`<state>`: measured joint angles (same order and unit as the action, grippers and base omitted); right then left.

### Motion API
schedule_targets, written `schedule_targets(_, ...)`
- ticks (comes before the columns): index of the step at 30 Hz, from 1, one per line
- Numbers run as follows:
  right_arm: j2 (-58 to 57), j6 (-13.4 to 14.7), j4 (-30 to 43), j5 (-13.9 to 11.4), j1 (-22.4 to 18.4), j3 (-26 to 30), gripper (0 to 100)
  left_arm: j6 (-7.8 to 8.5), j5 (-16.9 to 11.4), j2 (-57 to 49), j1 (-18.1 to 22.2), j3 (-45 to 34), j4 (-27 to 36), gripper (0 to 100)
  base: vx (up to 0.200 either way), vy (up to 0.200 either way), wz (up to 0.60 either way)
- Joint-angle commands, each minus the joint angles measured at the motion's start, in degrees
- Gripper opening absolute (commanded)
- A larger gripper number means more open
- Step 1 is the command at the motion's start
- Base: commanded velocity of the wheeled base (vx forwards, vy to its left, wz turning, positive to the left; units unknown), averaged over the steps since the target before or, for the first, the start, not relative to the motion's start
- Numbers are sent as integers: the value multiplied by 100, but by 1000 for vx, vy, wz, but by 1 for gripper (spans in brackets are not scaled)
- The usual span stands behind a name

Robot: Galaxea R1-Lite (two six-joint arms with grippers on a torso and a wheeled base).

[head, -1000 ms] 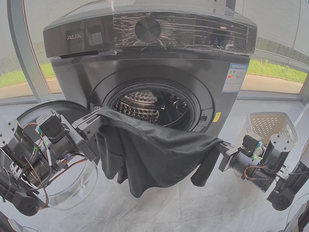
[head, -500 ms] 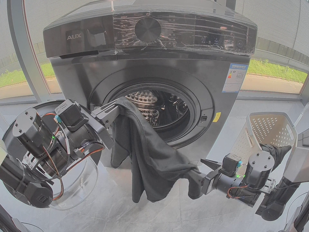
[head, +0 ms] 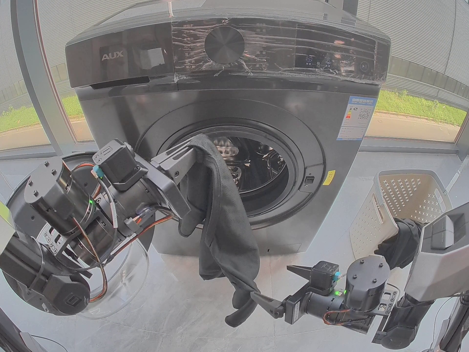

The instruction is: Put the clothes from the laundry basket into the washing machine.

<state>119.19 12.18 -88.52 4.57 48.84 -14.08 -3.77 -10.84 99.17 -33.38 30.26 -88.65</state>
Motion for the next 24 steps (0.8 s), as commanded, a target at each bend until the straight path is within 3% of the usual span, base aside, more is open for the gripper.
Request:
schedule_targets(1, 140, 30, 1, -9, 416, 28, 100, -10, 29, 94, -55, 209, 6, 0, 0, 0, 0)
schedule_targets(11, 606, 4, 1, 53, 249, 46, 100, -1, 73, 155, -46, 209, -3, 0, 0, 0, 0)
schedule_targets(19, 702, -58, 1, 9, -155, -780, 100, 25, 64, 138, -72, 156, -3, 0, 0, 0, 0)
schedule_targets(21, 702, -75, 1, -123, -181, -1035, 100, 25, 55, 138, -143, 156, -3, 0, 0, 0, 0)
schedule_targets(22, 711, -93, 1, -343, -225, -1202, 100, 25, 64, 138, -169, 147, -3, 0, 0, 0, 0)
schedule_targets(24, 746, -269, 10, -554, -340, -1448, 100, 25, 64, 138, -195, 156, -3, 0, 0, 0, 0)
